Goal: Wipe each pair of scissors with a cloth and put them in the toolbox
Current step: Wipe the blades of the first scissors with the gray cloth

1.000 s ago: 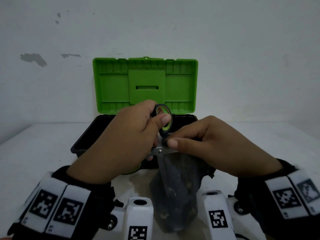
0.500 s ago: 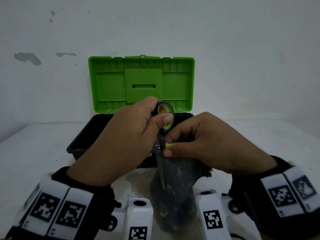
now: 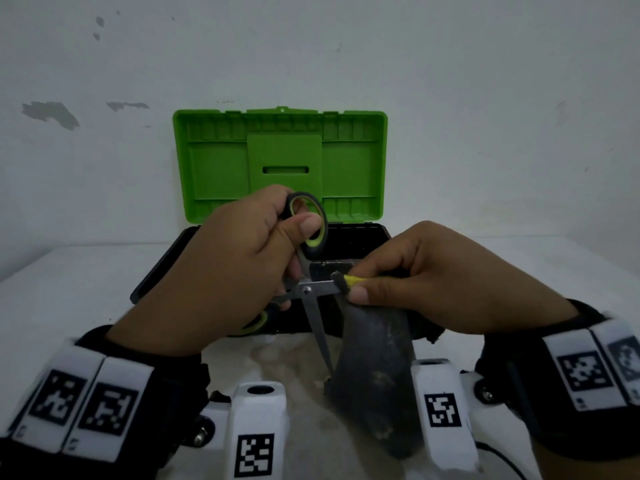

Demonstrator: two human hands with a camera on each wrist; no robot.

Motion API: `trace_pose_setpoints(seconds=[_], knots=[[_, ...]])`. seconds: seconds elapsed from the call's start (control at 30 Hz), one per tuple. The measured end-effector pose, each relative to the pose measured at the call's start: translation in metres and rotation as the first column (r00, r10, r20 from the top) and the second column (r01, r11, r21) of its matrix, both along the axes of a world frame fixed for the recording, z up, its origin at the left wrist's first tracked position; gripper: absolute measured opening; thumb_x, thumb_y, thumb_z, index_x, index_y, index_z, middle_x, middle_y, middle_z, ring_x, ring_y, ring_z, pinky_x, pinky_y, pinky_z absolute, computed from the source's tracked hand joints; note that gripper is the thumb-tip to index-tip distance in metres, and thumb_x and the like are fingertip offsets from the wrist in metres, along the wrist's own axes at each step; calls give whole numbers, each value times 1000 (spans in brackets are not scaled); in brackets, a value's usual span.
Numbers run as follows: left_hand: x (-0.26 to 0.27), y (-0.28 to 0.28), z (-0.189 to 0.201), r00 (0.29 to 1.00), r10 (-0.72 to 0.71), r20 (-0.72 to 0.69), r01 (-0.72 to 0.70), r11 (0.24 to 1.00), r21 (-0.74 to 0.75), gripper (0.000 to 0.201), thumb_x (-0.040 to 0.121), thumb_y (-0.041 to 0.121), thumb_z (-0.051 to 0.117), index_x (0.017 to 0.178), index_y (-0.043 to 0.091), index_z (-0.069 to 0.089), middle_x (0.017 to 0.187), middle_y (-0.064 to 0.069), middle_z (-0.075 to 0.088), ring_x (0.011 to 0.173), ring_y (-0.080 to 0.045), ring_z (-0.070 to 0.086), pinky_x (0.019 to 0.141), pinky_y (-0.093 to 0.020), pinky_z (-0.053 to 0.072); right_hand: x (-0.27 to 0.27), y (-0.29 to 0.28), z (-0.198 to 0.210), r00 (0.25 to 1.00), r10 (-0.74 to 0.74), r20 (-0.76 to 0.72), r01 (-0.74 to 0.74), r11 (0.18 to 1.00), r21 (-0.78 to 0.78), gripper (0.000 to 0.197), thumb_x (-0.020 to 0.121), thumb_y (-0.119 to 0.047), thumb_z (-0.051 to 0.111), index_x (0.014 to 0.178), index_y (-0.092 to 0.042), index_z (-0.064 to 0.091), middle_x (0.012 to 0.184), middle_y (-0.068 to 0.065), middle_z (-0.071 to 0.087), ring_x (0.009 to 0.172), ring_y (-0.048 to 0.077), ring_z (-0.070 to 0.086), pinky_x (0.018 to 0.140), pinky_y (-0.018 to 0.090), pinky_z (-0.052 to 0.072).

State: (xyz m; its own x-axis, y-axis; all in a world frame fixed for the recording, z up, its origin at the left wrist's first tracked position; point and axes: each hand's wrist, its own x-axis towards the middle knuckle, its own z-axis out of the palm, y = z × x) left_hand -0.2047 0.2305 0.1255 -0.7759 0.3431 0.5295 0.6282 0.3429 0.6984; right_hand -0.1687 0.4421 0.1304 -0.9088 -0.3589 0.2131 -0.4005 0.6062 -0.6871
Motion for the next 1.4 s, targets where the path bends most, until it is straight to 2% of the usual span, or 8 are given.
trace_pose_setpoints(seconds=[0.37, 0.57, 0.7, 0.8, 0.9, 1.0, 1.13, 1.4], knots=[[2, 6, -1, 997, -16, -72, 11, 998, -67, 34, 86, 49, 45, 86, 16, 54, 61, -2, 63, 37, -14, 56, 39, -32, 48, -4, -22, -7, 990, 19, -138, -11, 998, 60, 11, 87, -26, 72, 80, -20, 78, 69, -6, 72, 58, 5, 64, 56, 21, 49], [-4, 4, -6, 999, 2, -37, -4, 998, -58, 20, 97, 34, 49, 84, 20, 55, 61, 0, 66, 40, -12, 58, 42, -28, 49, -9, -15, -11, 997, 62, -48, -62, 998, -5, 14, 91, -21, 69, 81, -17, 77, 68, 0, 72, 60, 5, 60, 57, 30, 50], [-6, 4, -6, 1000, -9, 6, 9, 1000, 18, 20, 99, 29, 49, 85, 18, 57, 58, -5, 65, 41, -17, 58, 43, -30, 51, -8, -4, -8, 999, 36, -20, -37, 998, -55, 15, 90, -27, 68, 80, -20, 78, 62, 1, 69, 50, 24, 57, 47, 37, 49], [-5, 3, -4, 999, -27, 34, 25, 997, 71, 19, 99, 28, 49, 84, 19, 58, 57, -7, 63, 42, -22, 57, 44, -39, 54, -6, 2, -6, 999, 22, -26, -24, 997, -78, 17, 89, -29, 67, 80, -19, 78, 62, 6, 68, 48, 26, 55, 43, 40, 49], [-6, 1, -4, 998, -36, 43, 31, 994, 108, 20, 99, 29, 50, 84, 19, 58, 57, -8, 64, 42, -24, 56, 43, -34, 52, -4, 7, -4, 1000, -3, -21, 1, 995, -95, 18, 88, -30, 67, 78, -19, 77, 61, 6, 65, 50, 26, 55, 42, 48, 49], [-6, 2, -4, 997, -55, 45, 48, 988, 146, 20, 99, 28, 50, 83, 19, 58, 57, -9, 63, 42, -24, 56, 42, -30, 51, -4, 13, -3, 1000, -18, -25, 16, 995, -98, 19, 88, -30, 67, 78, -17, 77, 61, -3, 65, 53, 17, 57, 46, 38, 48], [-7, -1, -3, 998, -55, 37, 46, 978, 205, 21, 99, 28, 50, 84, 17, 59, 58, -13, 62, 41, -27, 56, 39, -20, 44, -2, 22, -1, 998, -66, 25, 69, 984, -166, 22, 87, -31, 66, 81, -13, 77, 62, 16, 66, 46, 25, 55, 41, 36, 46], [-16, -4, -3, 995, 77, 60, -97, 856, 508, 27, 103, 35, 47, 84, 19, 58, 59, 1, 52, 37, -16, 46, 44, -32, 51, -12, 11, -8, 921, -382, -74, 330, 868, -372, 23, 91, -31, 63, 80, -19, 79, 64, -2, 73, 48, 3, 57, 45, 12, 41]])
